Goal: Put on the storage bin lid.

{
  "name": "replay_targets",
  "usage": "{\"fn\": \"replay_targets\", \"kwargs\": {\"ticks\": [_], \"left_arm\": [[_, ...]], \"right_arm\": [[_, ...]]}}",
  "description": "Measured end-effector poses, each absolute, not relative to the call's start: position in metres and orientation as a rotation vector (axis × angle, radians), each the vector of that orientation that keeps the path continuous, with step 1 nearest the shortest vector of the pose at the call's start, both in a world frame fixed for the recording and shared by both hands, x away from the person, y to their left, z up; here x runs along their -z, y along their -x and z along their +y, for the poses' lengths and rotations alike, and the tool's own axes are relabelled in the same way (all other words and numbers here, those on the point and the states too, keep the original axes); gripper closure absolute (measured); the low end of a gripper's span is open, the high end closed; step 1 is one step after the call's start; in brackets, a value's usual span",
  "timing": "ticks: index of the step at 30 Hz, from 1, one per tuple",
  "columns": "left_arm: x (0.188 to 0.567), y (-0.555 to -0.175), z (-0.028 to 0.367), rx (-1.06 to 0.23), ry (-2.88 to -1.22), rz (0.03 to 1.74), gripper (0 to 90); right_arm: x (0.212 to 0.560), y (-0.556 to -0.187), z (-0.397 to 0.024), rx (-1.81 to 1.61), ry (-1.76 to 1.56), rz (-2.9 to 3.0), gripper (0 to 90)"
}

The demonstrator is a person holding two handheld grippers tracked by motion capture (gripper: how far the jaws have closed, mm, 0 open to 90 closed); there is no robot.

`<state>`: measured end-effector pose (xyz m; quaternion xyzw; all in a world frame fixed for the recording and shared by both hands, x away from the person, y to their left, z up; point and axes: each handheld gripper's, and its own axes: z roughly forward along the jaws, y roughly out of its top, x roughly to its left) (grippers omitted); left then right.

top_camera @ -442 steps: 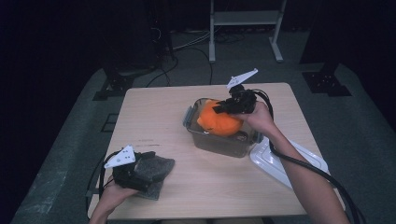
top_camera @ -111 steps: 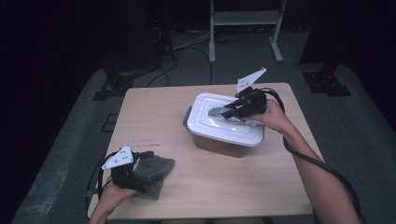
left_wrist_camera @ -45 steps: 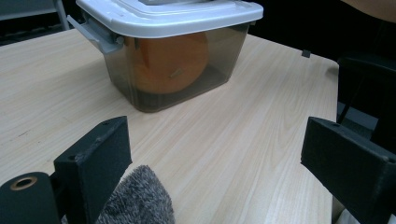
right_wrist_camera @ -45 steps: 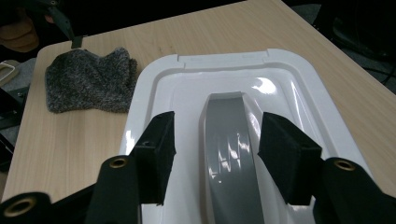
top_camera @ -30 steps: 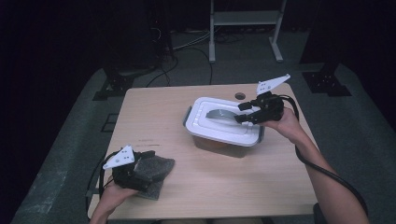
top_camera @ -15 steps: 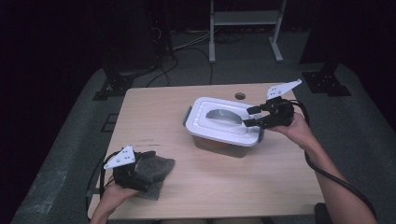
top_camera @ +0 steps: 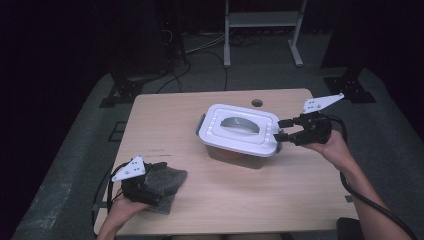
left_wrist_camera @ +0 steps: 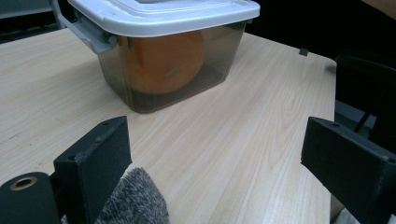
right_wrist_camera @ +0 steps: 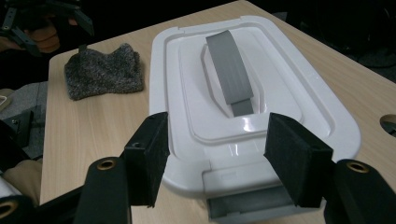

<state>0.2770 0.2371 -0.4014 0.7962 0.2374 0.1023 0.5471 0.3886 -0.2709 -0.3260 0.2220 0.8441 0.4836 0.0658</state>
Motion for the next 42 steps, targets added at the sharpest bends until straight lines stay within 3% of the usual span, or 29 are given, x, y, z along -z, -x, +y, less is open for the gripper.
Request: {"fn": "replay_targets", "kwargs": {"ticks": [42], "left_arm": [[0.401,-0.278,0.236,-0.245,-1.885,0.562,7.6]], "right_arm": [[0.394,-0.345,-0.329,-1.483,-0.938,2.526,34.9]]}}
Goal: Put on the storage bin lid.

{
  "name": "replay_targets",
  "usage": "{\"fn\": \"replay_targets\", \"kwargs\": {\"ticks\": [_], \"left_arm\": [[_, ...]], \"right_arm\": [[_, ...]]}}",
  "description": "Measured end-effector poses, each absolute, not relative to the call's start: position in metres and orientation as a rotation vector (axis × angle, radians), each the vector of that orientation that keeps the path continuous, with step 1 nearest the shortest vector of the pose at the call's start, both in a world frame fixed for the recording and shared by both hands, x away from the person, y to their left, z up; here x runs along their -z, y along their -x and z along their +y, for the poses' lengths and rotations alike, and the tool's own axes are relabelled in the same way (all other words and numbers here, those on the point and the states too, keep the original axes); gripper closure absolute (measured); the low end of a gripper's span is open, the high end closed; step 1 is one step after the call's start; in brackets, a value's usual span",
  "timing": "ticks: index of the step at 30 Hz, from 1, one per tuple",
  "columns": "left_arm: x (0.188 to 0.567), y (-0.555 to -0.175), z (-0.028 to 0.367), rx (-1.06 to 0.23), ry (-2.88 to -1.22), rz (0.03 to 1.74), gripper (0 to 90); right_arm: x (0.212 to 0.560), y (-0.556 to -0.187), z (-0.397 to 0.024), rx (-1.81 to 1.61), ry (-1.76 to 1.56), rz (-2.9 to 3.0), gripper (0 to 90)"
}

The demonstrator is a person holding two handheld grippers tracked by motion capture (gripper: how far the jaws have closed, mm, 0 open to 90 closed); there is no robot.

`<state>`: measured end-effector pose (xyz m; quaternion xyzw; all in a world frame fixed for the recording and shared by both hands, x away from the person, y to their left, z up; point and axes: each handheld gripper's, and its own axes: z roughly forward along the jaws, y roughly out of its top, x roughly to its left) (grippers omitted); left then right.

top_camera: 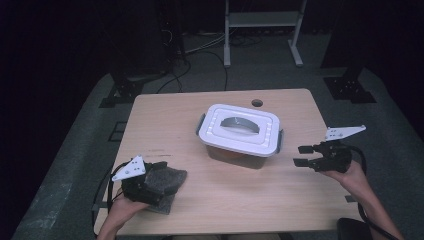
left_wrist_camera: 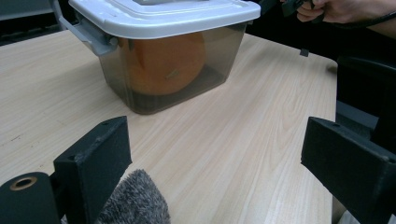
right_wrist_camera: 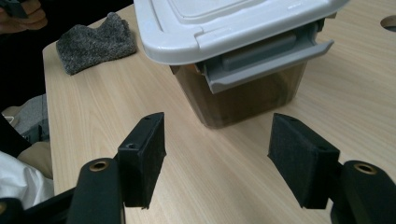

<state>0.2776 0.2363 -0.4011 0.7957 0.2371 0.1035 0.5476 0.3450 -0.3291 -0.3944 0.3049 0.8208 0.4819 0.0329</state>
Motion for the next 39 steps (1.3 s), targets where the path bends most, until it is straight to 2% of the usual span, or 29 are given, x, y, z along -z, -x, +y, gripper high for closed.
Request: {"fn": "replay_targets", "kwargs": {"ticks": [39], "left_arm": [[0.401,-0.279,0.233,-0.242,-1.894,0.554,7.6]], "right_arm": [[0.444,-0.313,-0.347,-1.466,-1.076,2.564,33.6]]}}
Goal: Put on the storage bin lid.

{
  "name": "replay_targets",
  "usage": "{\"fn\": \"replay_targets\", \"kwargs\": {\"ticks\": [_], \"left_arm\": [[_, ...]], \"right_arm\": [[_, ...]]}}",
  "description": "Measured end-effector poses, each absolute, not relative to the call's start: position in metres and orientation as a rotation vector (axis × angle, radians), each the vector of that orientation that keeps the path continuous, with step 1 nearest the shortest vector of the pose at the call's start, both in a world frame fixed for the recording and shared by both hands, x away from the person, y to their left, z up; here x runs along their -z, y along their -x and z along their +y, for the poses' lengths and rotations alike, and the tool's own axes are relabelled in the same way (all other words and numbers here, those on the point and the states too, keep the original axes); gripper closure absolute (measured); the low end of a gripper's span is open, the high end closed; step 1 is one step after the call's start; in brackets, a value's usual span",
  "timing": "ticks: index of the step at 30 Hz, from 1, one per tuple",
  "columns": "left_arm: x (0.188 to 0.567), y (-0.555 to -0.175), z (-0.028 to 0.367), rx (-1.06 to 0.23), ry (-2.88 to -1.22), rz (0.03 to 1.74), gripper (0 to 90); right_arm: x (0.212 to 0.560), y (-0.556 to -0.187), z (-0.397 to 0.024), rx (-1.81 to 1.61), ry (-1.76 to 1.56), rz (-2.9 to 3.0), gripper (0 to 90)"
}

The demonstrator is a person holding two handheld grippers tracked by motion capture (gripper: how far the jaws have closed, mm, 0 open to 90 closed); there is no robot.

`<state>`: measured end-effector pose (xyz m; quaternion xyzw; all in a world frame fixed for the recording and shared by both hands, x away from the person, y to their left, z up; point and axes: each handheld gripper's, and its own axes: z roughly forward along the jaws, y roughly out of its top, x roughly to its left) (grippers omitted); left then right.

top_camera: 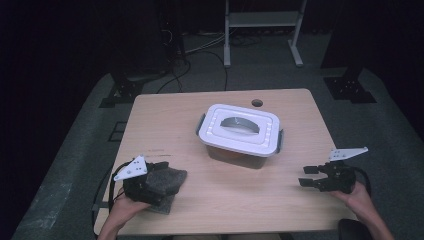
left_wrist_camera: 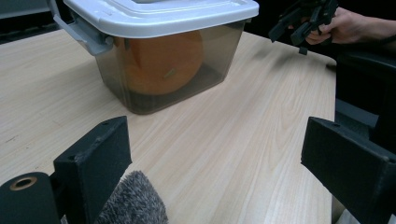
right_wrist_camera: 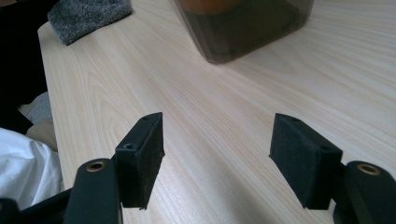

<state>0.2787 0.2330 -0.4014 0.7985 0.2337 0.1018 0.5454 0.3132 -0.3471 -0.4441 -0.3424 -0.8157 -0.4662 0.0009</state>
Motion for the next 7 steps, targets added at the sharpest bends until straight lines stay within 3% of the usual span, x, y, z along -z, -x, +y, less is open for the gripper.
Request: {"fn": "replay_targets", "kwargs": {"ticks": [7], "left_arm": [[0.401,-0.2795,0.2325,-0.242,-1.897,0.551,7.6]], "right_arm": [[0.4421,-0.3098,-0.346,1.496,1.069,-2.563,32.4]]}}
